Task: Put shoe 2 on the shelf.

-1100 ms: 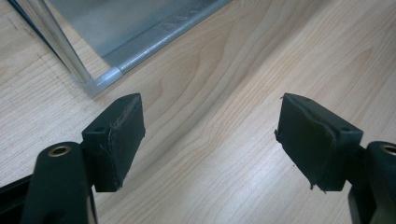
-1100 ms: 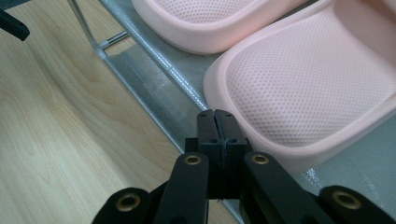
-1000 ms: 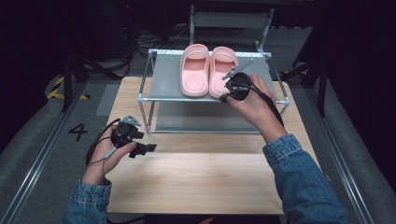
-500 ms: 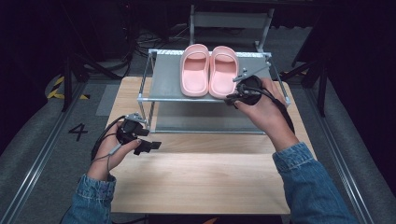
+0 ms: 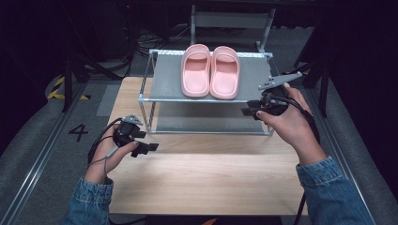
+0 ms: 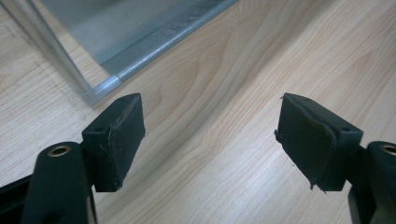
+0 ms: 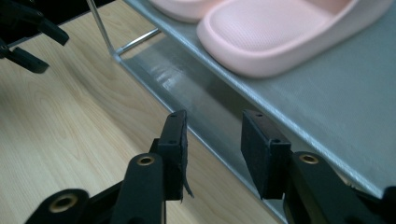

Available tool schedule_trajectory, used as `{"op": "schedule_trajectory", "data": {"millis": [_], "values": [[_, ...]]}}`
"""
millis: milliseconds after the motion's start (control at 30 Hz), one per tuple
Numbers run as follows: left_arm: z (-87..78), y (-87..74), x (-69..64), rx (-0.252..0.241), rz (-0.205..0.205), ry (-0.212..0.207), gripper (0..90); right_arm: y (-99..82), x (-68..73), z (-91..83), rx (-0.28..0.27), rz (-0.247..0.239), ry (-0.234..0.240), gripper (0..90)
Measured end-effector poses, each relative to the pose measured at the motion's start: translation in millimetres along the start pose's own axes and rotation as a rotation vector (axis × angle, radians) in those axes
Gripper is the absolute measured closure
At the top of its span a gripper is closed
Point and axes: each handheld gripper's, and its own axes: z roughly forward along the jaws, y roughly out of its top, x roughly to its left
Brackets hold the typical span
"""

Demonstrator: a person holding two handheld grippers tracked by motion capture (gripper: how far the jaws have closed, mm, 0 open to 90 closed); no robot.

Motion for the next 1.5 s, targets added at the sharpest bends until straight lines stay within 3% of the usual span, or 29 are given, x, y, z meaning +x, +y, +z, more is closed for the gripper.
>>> {"op": "schedule_trajectory", "data": {"millis": [333,767,1133,1300,1500], "values": [[-8.3,-16.7,2.7,0.004,-0.032,0.028,24.0,-36.3,-13.8,-11.7,0.007,0.04,-0.011,55.2],[-16.0,-30.8,7.4,0.02,-0.069,0.061,24.0,-89.6,-29.2,-11.0,0.089,0.084,-0.022,48.0],[-10.6,-32.5,9.1,0.051,-0.07,0.07,23.1,-137.0,-40.1,4.2,0.135,0.136,-0.022,44.5],[-6.6,-33.8,10.2,0.06,-0.071,0.076,22.9,-158.5,-42.1,13.1,0.102,0.13,-0.043,44.7],[-4.4,-32.7,7.9,0.07,-0.063,0.077,21.2,-181.3,-41.9,28.4,0.124,0.15,-0.026,43.7]]}}
